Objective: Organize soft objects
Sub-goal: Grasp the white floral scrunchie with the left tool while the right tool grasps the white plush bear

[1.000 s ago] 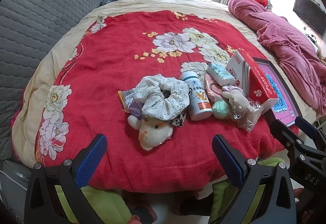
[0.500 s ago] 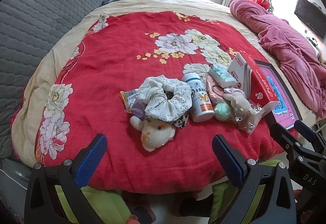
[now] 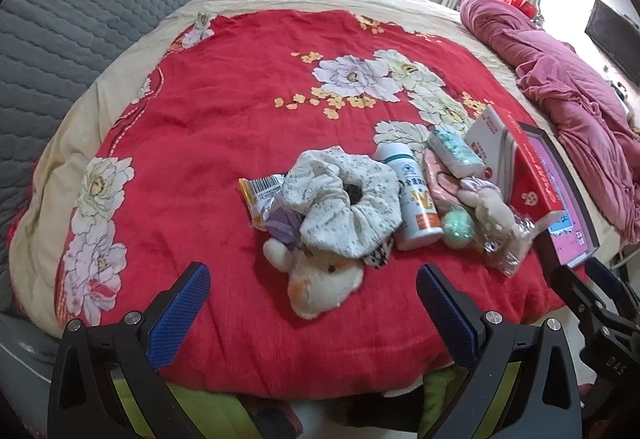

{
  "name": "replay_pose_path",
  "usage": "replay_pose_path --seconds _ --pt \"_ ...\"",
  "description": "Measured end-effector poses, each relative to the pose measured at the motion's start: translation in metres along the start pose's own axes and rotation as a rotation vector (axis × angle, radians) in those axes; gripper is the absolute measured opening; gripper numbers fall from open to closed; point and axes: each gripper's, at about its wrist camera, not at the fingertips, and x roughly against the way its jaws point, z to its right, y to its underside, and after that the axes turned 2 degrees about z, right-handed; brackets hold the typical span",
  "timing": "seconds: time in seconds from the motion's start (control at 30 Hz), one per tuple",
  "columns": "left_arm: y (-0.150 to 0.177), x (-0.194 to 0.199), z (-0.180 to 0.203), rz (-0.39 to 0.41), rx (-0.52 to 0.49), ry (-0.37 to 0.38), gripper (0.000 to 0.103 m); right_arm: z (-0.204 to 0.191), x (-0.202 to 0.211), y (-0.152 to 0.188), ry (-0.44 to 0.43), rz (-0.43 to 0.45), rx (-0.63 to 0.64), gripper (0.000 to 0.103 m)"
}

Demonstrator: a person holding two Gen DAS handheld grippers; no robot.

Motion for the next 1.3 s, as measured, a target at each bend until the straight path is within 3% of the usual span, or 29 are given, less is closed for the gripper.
replay_pose_path --seconds 0.3,0.6,0.73,0.83,0.9,1.07,1.17,1.27,1.3 --pt "-0.019 -0.046 -0.018 -0.021 0.049 0.019 0.102 -0.003 -0.034 -0.010 -0.015 -0.015 0.008 0.101" --pt "-0.029 -0.070 -0.023 -0.032 0.050 0.025 0.102 -0.028 -0.075 -0.021 0.030 -0.039 0.122 0.094" --pt "-0.035 -0.076 -0.025 -0.035 0.058 0.031 0.096 -0.033 -0.085 -0.019 0.042 -0.044 0.145 0.092" --pt "-0.039 -0.079 -0.025 -0.035 0.050 0.028 0.086 -0.031 -0.089 -0.022 0.054 -0.042 0.147 0.086" --pt "-0.042 -0.081 -0.023 -0.043 0.043 0.032 0.067 -0.029 -0.091 -0.024 0.060 -0.041 0.148 0.080" --pt "-0.042 -0.084 -0.023 -0.056 0.044 0.053 0.040 -0.028 -0.099 -0.027 0.072 -0.048 0.165 0.074" --pt "-0.042 -0.083 -0.024 -0.050 0.051 0.065 0.035 -0.029 -0.104 -0.026 0.086 -0.062 0.192 0.070" --pt "-0.041 -0.083 -0.028 -0.048 0.064 0.090 0.027 -0.031 -0.109 -0.026 0.086 -0.068 0.206 0.058" --pt "-0.041 -0.082 -0.029 -0.045 0.070 0.101 0.025 -0.031 -0.110 -0.026 0.080 -0.071 0.210 0.049"
